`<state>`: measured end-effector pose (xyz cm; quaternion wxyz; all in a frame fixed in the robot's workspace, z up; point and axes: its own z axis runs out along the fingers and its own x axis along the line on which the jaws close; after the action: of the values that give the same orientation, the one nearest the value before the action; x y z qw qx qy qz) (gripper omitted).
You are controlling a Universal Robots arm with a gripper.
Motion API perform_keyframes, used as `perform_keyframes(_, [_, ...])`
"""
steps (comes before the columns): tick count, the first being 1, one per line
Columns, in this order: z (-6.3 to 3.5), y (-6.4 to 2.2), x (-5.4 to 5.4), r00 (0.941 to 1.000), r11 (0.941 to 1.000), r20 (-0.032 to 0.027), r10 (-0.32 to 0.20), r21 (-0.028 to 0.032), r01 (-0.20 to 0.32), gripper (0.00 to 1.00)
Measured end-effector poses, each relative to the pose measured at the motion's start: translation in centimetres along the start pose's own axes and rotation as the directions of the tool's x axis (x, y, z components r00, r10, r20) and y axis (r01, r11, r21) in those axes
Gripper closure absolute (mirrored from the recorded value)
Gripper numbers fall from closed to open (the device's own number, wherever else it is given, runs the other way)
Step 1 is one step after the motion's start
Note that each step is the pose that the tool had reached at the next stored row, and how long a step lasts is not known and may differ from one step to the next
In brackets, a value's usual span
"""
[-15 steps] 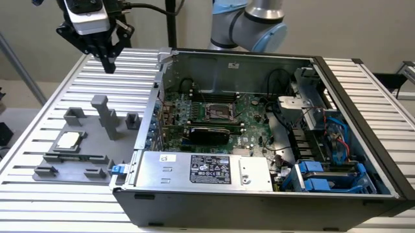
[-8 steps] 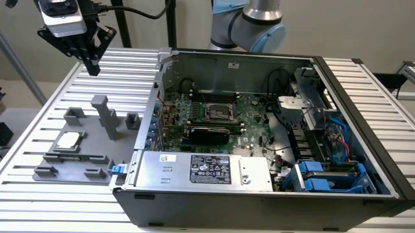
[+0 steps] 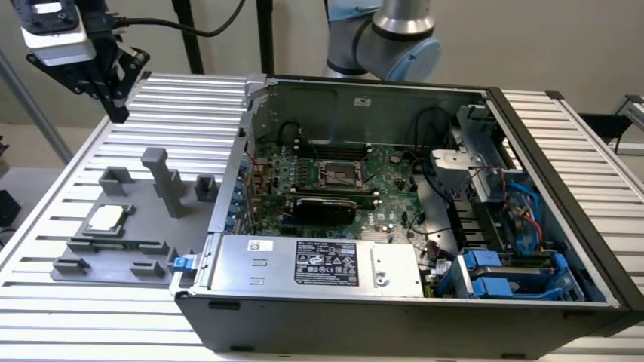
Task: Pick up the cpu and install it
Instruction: 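Reach for the cpu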
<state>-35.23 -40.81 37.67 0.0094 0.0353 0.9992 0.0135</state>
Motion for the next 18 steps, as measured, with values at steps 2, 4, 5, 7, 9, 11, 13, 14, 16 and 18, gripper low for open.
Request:
perform_keyframes(2, [0.25,-0.10,0.9,1.0000,1.0000,-0.0015,0.000,0.0006,0.000,0.89])
perform_keyframes(4, [0.50,-0.21,1.8,1.0000,1.0000,-0.0032,0.000,0.0011,0.000,0.89])
perform_keyframes(5, [0.62,-0.26,2.2,1.0000,1.0000,-0.0040,0.000,0.0013,0.000,0.89])
perform_keyframes(7, [0.88,-0.36,3.1,1.0000,1.0000,-0.0055,0.000,0.0018,0.000,0.89])
perform_keyframes(9, [1.12,-0.48,4.1,1.0000,1.0000,-0.0077,0.000,0.0023,0.000,0.89])
perform_keyframes(11, [1.34,-0.63,4.9,0.9999,1.0000,-0.0110,0.000,0.0026,0.000,0.89])
perform_keyframes(13, [1.52,-0.81,5.7,0.9999,1.0000,-0.0153,0.000,0.0030,0.000,0.89])
perform_keyframes(14, [1.59,-0.94,6.0,0.9998,1.0000,-0.0180,0.000,0.0031,0.000,0.89])
perform_keyframes(16, [1.70,-1.19,6.5,0.9997,1.0000,-0.0250,0.000,0.0036,0.000,0.89])
perform_keyframes(18, [1.74,-1.36,6.7,0.9994,1.0000,-0.0339,0.001,0.0041,-0.001,0.89])
